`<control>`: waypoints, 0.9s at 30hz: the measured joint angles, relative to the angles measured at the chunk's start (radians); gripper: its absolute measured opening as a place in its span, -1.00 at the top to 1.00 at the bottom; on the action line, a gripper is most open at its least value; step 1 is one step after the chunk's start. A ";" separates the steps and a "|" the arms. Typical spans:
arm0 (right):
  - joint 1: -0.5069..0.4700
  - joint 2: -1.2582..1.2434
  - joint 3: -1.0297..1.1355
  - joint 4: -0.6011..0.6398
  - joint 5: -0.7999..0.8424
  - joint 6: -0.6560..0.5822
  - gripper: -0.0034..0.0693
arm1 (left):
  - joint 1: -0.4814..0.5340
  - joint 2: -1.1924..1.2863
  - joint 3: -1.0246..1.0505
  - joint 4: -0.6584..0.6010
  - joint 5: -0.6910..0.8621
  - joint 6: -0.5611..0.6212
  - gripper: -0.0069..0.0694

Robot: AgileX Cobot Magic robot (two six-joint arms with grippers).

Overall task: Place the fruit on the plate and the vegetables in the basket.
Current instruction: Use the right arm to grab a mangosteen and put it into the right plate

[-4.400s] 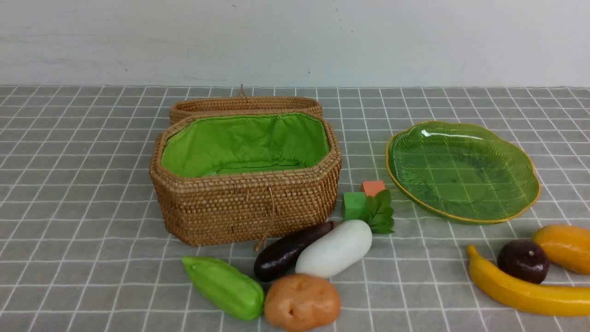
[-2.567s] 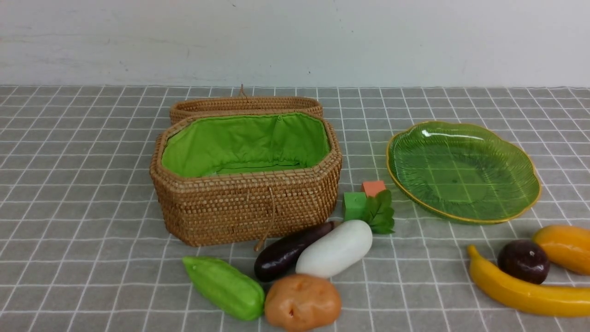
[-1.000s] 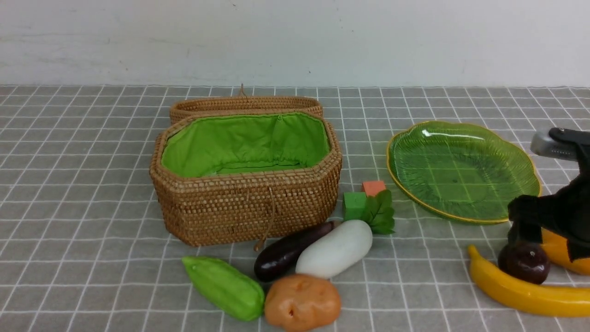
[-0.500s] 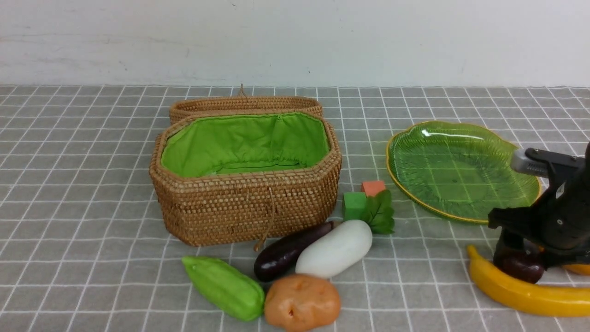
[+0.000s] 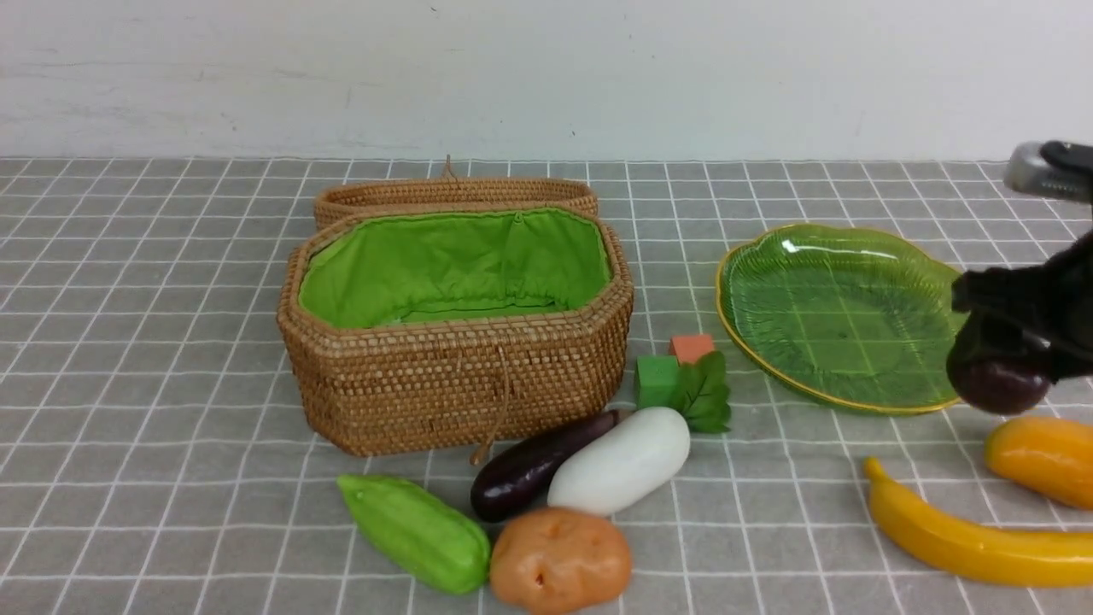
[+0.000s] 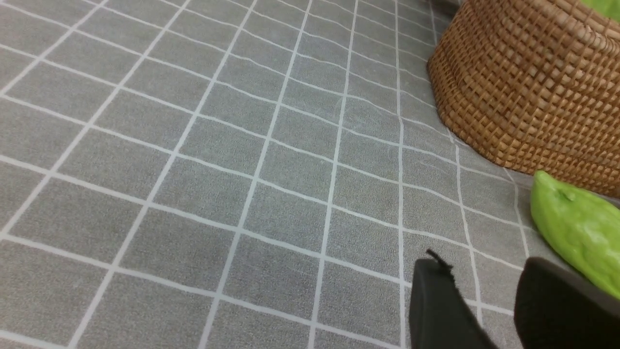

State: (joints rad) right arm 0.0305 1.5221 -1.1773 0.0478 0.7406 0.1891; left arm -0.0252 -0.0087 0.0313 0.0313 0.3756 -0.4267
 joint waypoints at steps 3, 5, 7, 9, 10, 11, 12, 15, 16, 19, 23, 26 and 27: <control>0.000 0.050 -0.055 0.000 -0.067 -0.014 -0.52 | 0.000 0.000 0.000 0.000 0.000 0.000 0.19; 0.000 0.108 -0.099 0.000 -0.138 -0.019 -0.52 | 0.000 0.000 0.000 0.000 0.000 0.000 0.19; 0.000 0.185 -0.138 0.003 -0.203 -0.022 -0.52 | 0.000 0.000 0.000 0.000 0.000 0.000 0.19; 0.000 0.267 -0.183 0.018 -0.244 -0.022 -0.52 | 0.000 0.000 0.000 0.000 0.000 0.000 0.19; 0.000 0.329 -0.227 0.027 -0.255 -0.021 -0.52 | 0.000 0.000 0.000 0.000 0.000 0.000 0.19; 0.000 0.364 -0.250 0.030 -0.254 -0.016 -0.52 | 0.000 0.000 0.000 0.000 0.000 0.000 0.19; 0.000 0.389 -0.263 0.032 -0.254 -0.008 -0.52 | 0.000 0.000 0.000 0.000 0.000 0.000 0.19; 0.000 0.451 -0.302 0.038 -0.245 0.023 -0.52 | 0.000 0.000 0.000 0.000 0.000 0.000 0.19; 0.000 0.454 -0.303 0.038 -0.245 0.026 -0.52 | 0.000 0.000 0.000 0.000 0.000 0.000 0.19; 0.000 0.476 -0.304 0.038 -0.225 0.063 -0.75 | 0.000 0.000 0.000 0.001 0.000 0.000 0.19; 0.000 0.459 -0.314 0.005 -0.155 0.052 -0.95 | 0.000 0.000 0.000 0.001 0.000 0.000 0.19; 0.000 0.426 -0.315 -0.042 -0.090 0.020 -0.95 | 0.000 0.000 0.000 0.001 0.000 0.000 0.19; 0.000 0.399 -0.315 -0.086 -0.035 -0.012 -0.94 | 0.000 0.000 0.000 0.001 0.000 0.000 0.19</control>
State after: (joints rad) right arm 0.0305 1.9213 -1.4920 -0.0381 0.7053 0.1774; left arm -0.0252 -0.0087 0.0313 0.0322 0.3756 -0.4267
